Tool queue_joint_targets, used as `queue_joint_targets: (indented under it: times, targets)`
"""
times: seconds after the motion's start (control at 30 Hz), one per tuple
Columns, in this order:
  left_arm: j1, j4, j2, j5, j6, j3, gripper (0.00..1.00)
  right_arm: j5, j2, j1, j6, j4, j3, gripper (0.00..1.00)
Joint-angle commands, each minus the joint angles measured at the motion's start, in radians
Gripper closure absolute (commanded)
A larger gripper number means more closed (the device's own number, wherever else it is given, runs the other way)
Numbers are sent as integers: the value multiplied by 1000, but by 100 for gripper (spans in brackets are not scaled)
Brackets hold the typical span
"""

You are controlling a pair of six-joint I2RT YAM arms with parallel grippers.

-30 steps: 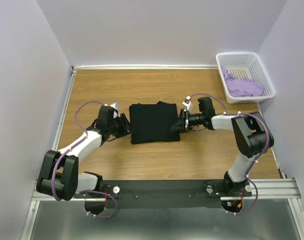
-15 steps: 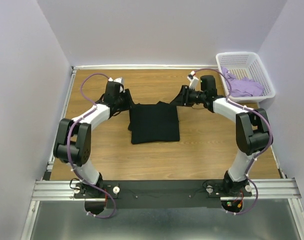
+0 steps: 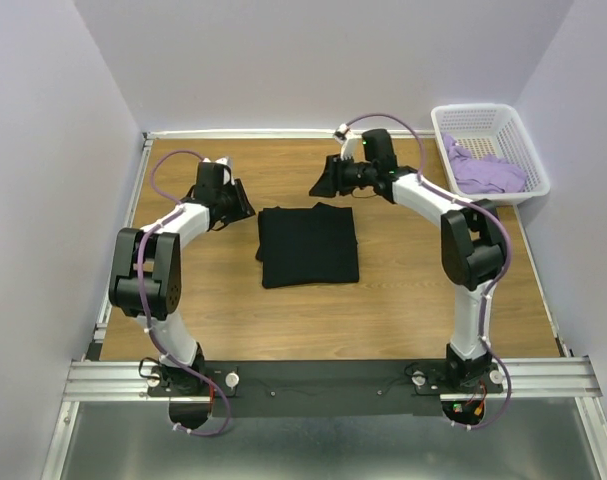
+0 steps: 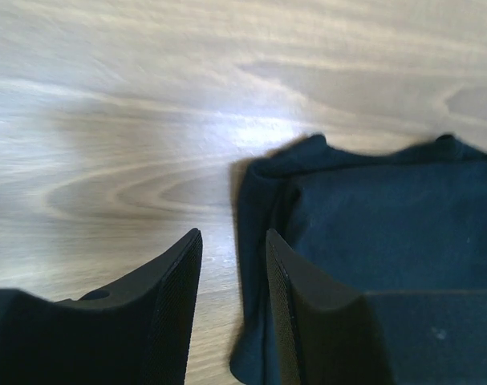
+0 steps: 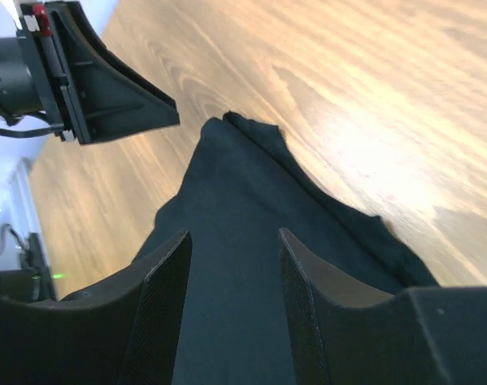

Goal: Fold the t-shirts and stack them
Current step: Fold the tshirt

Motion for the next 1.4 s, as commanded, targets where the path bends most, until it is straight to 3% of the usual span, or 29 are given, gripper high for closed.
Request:
queue_joint_targets:
  times: [0.0, 0.17, 0.63, 0.9, 1.1, 1.23, 1.33, 1.37]
  targets:
    - [-7, -25, 36, 83, 34, 12, 54, 94, 66, 45, -61, -82, 36, 45]
    - [-19, 62, 9, 146, 71, -20, 50, 128, 56, 52, -56, -81, -26, 46]
    - [-36, 100, 130, 234, 99, 66, 49, 173, 34, 50, -85, -81, -81, 46]
    - [-38, 102, 170, 244, 105, 78, 50, 219, 14, -25, -104, -79, -99, 46]
    - [-41, 104, 185, 266, 105, 81, 57, 231, 25, -66, -113, -82, -115, 46]
    - [-45, 104, 187, 269, 111, 80, 69, 275, 32, -74, -127, -79, -132, 46]
    - [-47, 104, 190, 277, 109, 80, 71, 272, 46, -79, -130, -81, -138, 47]
    - [-47, 104, 193, 278, 112, 80, 78, 265, 49, -80, -130, -81, -138, 48]
